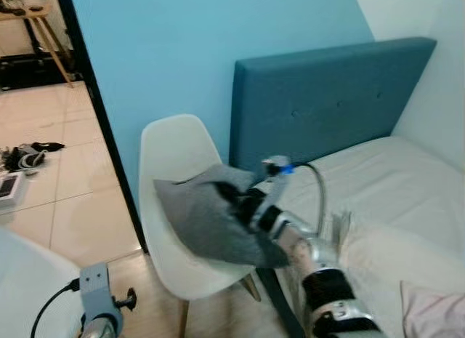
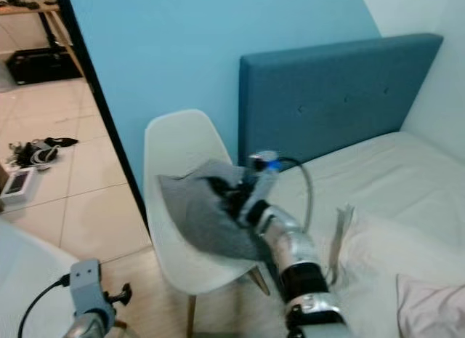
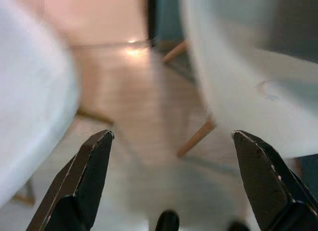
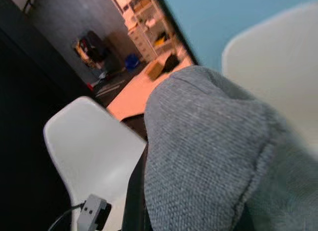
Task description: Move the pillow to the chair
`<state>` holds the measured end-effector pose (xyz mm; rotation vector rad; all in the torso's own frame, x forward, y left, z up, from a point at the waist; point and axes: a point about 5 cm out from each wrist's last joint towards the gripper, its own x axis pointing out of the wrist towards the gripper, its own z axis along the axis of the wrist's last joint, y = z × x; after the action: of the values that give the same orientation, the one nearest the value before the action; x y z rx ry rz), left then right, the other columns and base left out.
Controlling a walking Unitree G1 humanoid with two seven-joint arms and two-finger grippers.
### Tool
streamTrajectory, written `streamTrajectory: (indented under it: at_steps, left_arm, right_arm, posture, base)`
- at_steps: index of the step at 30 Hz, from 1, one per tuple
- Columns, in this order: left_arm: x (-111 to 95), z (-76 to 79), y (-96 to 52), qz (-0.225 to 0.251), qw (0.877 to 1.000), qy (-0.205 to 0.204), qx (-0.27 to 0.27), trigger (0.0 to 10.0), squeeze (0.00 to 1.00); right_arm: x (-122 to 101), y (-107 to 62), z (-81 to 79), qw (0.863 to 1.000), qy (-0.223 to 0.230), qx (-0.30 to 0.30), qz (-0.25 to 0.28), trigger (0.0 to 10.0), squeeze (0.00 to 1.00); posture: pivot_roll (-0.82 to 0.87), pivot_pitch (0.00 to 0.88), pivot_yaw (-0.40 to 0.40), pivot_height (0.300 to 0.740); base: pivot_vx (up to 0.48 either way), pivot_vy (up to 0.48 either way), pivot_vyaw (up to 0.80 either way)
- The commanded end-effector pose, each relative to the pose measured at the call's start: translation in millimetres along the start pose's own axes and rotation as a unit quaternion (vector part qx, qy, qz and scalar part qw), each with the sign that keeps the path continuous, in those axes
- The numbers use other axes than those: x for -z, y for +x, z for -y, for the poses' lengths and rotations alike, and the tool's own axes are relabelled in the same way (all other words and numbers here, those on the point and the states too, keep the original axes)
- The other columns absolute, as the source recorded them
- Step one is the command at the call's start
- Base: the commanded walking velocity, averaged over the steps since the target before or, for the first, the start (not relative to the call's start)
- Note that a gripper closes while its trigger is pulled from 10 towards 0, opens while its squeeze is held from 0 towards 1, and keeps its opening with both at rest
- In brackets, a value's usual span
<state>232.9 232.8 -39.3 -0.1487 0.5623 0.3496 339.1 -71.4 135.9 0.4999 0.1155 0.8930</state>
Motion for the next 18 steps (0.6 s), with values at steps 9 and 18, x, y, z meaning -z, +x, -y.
streamTrajectory:
  at_steps: [9,18]
  left_arm:
    - [4,2.4,-0.5,-0.014,1.000,-0.006,0.006,10.0,0.00]
    - [0,3.5,0.9,-0.006,1.000,0.015,0.006,10.0,0.00]
  right_arm:
    - [-13,-4.8,24.5,0.995,-0.001,0.099,-0.010,10.0,0.00]
    - [-2,-13.8,34.5,0.990,0.003,0.132,-0.044,10.0,0.00]
  posture:
    - [-0.10,0.000,-0.023,0.740]
    - [-0.10,0.000,-0.016,0.705]
  base:
    - [0.182,0.000,0.17]
    - [0.000,0.000,0.00]
